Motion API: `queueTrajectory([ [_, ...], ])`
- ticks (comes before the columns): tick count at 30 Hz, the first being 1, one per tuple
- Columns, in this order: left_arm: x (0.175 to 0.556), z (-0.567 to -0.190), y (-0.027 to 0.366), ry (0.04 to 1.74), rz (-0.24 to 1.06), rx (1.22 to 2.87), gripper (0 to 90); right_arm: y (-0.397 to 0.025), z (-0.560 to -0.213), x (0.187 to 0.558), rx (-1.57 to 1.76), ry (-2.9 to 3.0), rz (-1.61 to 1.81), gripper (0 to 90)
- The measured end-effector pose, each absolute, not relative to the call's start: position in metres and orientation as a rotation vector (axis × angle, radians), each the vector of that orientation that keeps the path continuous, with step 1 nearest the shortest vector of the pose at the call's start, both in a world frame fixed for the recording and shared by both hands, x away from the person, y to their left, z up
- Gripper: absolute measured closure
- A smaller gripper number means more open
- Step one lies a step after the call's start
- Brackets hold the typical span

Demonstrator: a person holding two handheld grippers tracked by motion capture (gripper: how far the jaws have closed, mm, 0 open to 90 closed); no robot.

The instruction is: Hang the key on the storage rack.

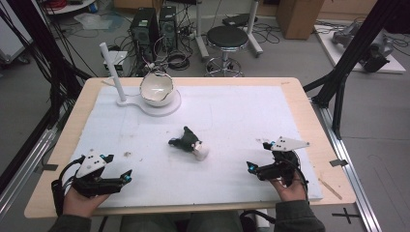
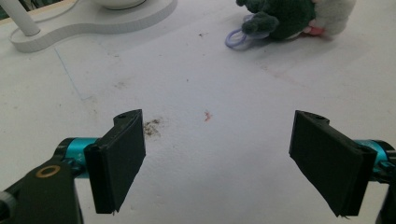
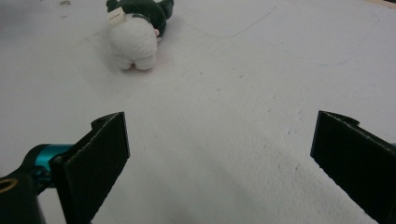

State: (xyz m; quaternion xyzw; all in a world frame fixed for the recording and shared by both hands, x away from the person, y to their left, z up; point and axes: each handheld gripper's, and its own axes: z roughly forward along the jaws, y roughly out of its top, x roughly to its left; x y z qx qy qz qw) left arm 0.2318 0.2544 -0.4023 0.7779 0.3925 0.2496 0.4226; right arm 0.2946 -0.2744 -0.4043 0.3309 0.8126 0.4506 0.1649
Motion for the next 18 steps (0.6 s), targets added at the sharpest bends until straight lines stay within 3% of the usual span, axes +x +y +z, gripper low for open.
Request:
queueTrajectory([
  [18,0.2303,-0.402,0.2539,0.972,0.621,1.949,18.8,-0.2718,-0.4065,0.2938,0.94,2.325,1.283,3.5],
])
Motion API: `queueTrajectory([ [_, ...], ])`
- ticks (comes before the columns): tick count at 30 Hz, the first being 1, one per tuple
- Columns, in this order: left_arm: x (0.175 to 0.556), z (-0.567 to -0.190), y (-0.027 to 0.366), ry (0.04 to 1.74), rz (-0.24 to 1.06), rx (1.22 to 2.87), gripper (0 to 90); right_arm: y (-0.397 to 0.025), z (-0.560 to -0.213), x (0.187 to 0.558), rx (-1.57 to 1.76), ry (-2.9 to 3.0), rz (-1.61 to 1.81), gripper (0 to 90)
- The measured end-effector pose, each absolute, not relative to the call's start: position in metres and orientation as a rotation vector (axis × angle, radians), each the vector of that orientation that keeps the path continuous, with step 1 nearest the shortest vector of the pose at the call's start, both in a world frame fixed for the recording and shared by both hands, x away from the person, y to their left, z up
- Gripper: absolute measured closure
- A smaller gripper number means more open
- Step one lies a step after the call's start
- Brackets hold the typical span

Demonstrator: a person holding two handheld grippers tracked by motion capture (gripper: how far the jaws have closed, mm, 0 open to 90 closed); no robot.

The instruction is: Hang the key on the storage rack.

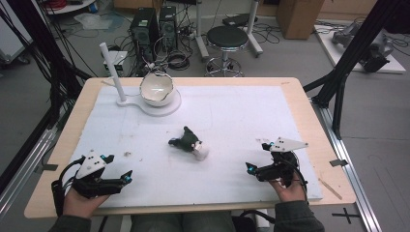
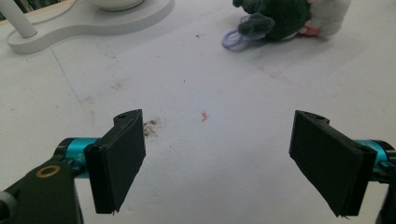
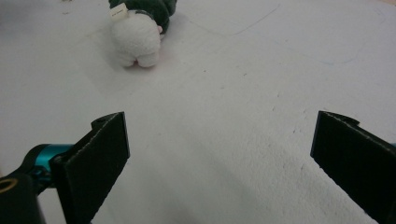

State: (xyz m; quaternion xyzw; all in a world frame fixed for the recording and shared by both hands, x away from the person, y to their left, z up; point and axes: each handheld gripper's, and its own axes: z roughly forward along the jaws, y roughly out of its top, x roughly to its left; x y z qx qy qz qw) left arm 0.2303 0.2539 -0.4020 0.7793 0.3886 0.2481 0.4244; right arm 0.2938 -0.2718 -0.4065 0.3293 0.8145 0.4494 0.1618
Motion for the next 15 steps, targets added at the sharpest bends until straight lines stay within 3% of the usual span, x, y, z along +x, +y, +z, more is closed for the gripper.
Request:
queueTrajectory([
  [15,0.232,-0.4033,0.2569,0.991,0.614,1.928,18.8,-0.2633,-0.4005,0.2992,0.903,2.336,1.304,3.5],
])
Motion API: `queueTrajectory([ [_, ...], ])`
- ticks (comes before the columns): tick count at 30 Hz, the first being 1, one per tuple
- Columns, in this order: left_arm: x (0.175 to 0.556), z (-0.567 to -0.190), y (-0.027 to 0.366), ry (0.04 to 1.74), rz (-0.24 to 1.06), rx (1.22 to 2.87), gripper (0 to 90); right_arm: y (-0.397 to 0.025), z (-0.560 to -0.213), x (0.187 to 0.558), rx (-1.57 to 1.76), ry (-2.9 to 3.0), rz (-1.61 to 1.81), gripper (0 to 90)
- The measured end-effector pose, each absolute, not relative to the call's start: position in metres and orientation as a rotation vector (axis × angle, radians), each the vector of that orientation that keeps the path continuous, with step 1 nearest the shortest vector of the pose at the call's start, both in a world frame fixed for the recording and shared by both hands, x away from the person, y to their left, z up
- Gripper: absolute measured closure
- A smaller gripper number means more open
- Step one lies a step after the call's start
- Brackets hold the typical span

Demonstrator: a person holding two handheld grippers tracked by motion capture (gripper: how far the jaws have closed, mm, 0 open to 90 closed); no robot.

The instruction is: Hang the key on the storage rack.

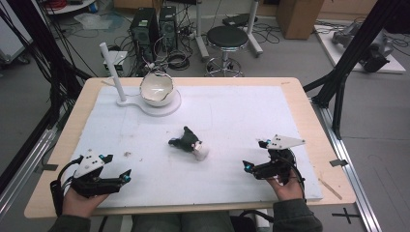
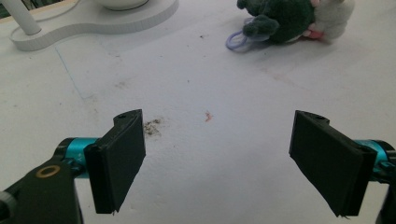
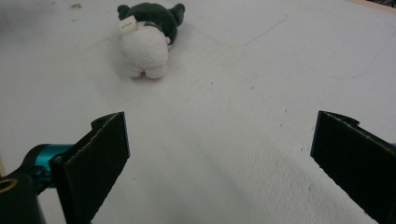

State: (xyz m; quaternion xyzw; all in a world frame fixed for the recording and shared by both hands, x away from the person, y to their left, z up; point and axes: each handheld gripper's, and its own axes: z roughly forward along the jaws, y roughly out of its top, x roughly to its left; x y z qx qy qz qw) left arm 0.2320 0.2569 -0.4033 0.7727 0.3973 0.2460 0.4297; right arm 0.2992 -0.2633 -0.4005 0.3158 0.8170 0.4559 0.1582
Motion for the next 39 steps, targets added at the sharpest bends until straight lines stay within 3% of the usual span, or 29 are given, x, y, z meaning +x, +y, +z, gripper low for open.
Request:
queueTrajectory([
  [19,0.233,-0.403,0.253,0.977,0.609,1.93,18.8,-0.242,-0.373,0.316,0.884,2.379,1.327,4.4],
  [39,0.233,-0.403,0.254,0.972,0.611,1.937,18.8,-0.188,-0.34,0.339,0.784,2.478,1.261,5.3],
])
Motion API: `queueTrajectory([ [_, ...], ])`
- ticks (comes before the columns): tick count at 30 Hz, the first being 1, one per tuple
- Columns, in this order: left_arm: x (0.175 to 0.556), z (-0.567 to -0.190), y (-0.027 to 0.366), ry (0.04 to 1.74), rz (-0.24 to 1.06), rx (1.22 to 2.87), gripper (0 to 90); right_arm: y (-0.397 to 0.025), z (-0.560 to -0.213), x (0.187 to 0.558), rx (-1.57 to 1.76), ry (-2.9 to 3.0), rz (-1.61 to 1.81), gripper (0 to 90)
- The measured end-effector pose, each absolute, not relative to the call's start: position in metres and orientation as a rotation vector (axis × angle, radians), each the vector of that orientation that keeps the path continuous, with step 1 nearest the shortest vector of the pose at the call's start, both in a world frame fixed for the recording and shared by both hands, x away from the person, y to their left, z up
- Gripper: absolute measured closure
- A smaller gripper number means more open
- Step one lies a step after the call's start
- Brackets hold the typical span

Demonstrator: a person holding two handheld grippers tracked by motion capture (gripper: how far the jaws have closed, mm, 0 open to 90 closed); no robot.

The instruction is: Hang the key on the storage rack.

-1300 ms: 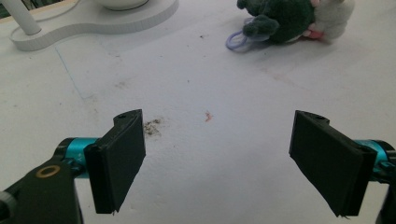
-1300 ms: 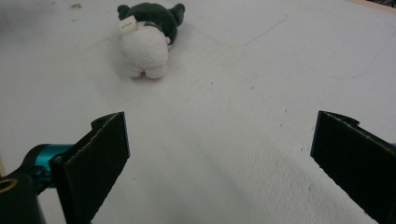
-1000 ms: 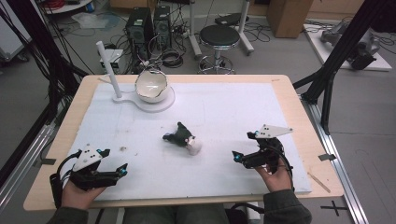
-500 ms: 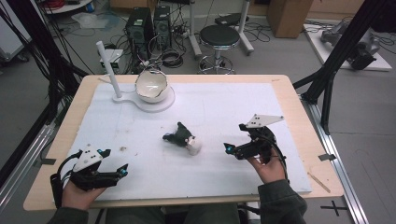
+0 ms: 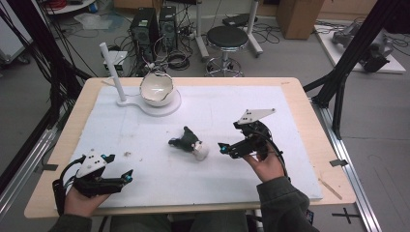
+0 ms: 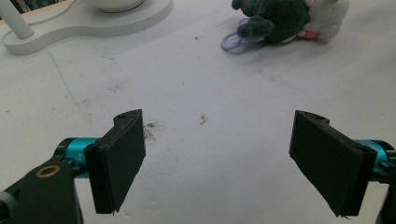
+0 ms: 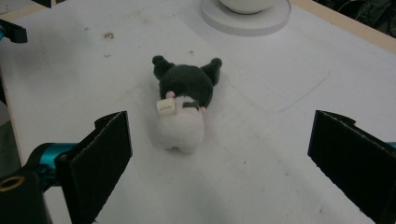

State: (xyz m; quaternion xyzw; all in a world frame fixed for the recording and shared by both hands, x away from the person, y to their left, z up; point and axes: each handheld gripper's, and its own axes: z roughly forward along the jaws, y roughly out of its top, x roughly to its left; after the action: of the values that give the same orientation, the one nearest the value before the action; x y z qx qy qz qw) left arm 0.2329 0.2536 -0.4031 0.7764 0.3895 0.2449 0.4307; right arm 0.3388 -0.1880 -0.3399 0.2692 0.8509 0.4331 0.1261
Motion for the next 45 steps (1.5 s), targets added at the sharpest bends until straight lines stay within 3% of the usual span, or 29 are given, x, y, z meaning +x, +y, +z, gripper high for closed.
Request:
queueTrajectory([
  [12,0.233,-0.403,0.257,0.982,0.616,1.926,18.8,-0.161,-0.332,0.353,0.777,2.519,1.228,6.4],
  [15,0.233,-0.403,0.258,0.979,0.618,1.926,18.8,-0.151,-0.332,0.358,0.786,2.558,1.226,14.5],
  [23,0.233,-0.403,0.256,0.977,0.617,1.928,18.8,-0.135,-0.333,0.362,0.769,2.569,1.211,16.7],
  [31,0.234,-0.404,0.256,0.979,0.616,1.931,18.6,-0.118,-0.347,0.374,0.78,2.644,1.134,24.5],
  [45,0.234,-0.404,0.259,0.991,0.623,1.921,18.5,-0.099,-0.371,0.383,0.809,2.732,1.043,28.1],
])
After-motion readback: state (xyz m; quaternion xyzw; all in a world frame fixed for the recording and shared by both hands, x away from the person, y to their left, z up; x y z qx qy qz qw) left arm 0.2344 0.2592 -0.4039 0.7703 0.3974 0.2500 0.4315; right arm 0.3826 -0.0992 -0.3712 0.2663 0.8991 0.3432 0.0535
